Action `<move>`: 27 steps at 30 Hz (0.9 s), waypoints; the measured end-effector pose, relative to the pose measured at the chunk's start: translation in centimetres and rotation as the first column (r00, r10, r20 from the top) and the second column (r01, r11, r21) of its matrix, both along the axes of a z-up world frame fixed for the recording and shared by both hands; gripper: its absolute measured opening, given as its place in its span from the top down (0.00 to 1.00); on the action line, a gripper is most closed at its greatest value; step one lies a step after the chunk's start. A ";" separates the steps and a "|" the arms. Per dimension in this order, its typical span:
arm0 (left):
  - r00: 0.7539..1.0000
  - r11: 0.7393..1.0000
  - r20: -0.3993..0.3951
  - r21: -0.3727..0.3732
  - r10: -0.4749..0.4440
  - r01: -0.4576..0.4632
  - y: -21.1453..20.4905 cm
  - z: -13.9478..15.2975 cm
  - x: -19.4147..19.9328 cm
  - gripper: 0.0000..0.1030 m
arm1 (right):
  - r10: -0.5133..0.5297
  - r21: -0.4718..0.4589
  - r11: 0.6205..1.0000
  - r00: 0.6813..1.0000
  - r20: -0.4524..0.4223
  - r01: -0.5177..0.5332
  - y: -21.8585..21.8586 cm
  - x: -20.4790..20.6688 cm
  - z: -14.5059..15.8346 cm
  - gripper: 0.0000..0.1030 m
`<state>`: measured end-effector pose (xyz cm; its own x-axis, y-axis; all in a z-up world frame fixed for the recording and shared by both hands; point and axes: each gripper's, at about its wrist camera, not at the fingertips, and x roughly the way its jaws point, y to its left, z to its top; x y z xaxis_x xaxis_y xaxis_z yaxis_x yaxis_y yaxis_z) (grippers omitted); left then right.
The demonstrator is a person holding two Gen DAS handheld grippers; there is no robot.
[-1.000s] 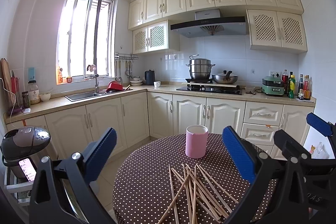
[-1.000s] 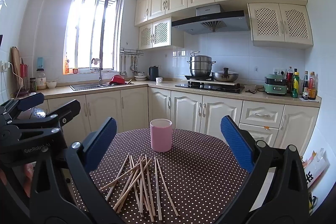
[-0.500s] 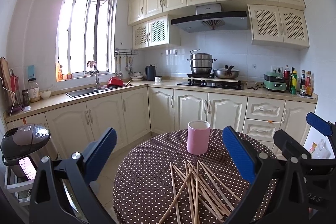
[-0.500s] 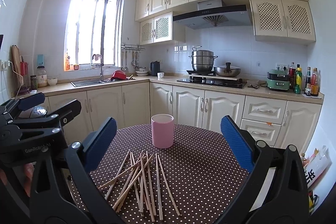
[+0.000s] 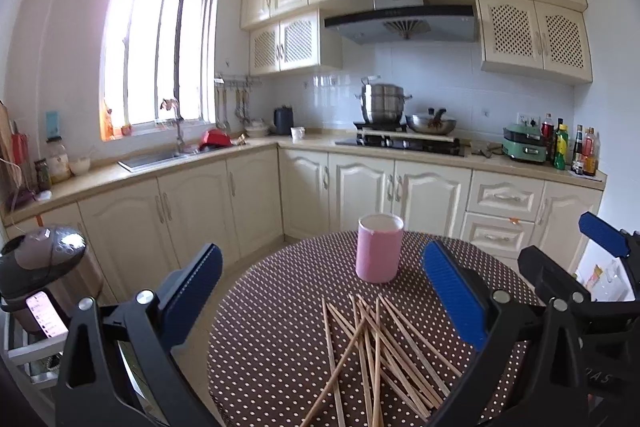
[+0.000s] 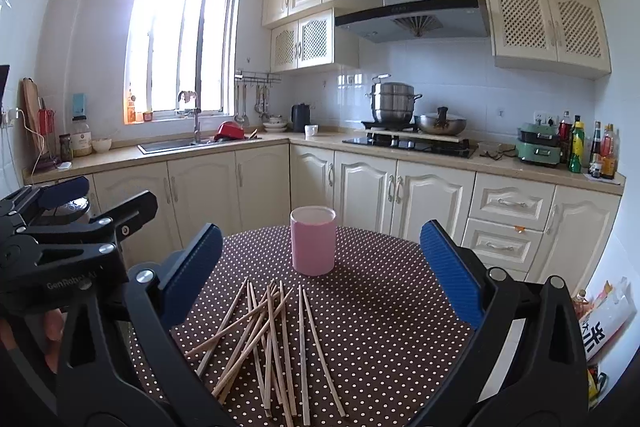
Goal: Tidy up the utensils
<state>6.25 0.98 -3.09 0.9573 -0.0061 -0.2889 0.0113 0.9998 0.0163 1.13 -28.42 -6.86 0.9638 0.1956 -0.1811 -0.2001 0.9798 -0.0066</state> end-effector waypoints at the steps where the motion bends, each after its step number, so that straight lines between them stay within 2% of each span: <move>1: 1.000 1.000 -0.027 -0.008 -0.009 0.009 0.2 -0.5 0.7 0.04 | 0.014 0.005 1.000 1.000 -0.028 -0.014 -0.1 0.6 -0.3 0.06; 6: 0.985 1.000 -0.171 -0.008 -0.029 0.028 1.5 -3.6 4.0 0.04 | 0.019 -0.011 1.000 0.990 -0.140 -0.021 -0.5 3.2 -2.6 0.06; 11: 0.942 0.999 -0.333 0.001 -0.036 0.038 2.9 -7.7 7.3 0.04 | 0.057 0.034 0.998 0.956 -0.286 -0.049 -1.6 6.4 -5.7 0.06; 15: 0.904 0.997 -0.424 0.036 -0.050 0.072 2.9 -11.1 9.2 0.05 | 0.076 0.037 0.997 0.924 -0.374 -0.067 -1.8 8.2 -8.3 0.17; 17: 0.887 0.994 -0.455 0.027 -0.083 0.107 2.5 -12.4 9.9 0.16 | 0.084 0.035 0.996 0.912 -0.403 -0.077 -1.5 8.7 -9.3 0.24; 18: 0.877 0.992 -0.470 0.019 -0.100 0.124 2.3 -12.7 10.2 0.28 | 0.089 0.032 0.996 0.906 -0.415 -0.083 -1.4 8.9 -9.7 0.27; 19: 0.866 0.990 -0.486 0.011 -0.119 0.142 2.0 -13.1 10.6 0.35 | 0.098 0.035 0.995 0.898 -0.429 -0.093 -1.3 9.2 -10.1 0.32; 20: 0.853 0.987 -0.505 0.013 -0.134 0.162 1.6 -13.8 11.2 0.35 | 0.110 0.041 0.994 0.889 -0.444 -0.102 -1.1 9.5 -10.5 0.38; 23: 0.837 0.979 -0.526 0.041 -0.148 0.199 0.3 -14.6 12.1 0.40 | 0.135 0.048 0.991 0.866 -0.482 -0.128 -0.9 10.2 -11.5 0.48; 27: 0.805 0.968 -0.571 0.070 -0.159 0.241 -1.1 -16.0 14.0 0.51 | 0.144 0.044 0.989 0.848 -0.510 -0.141 -0.7 11.0 -12.0 0.50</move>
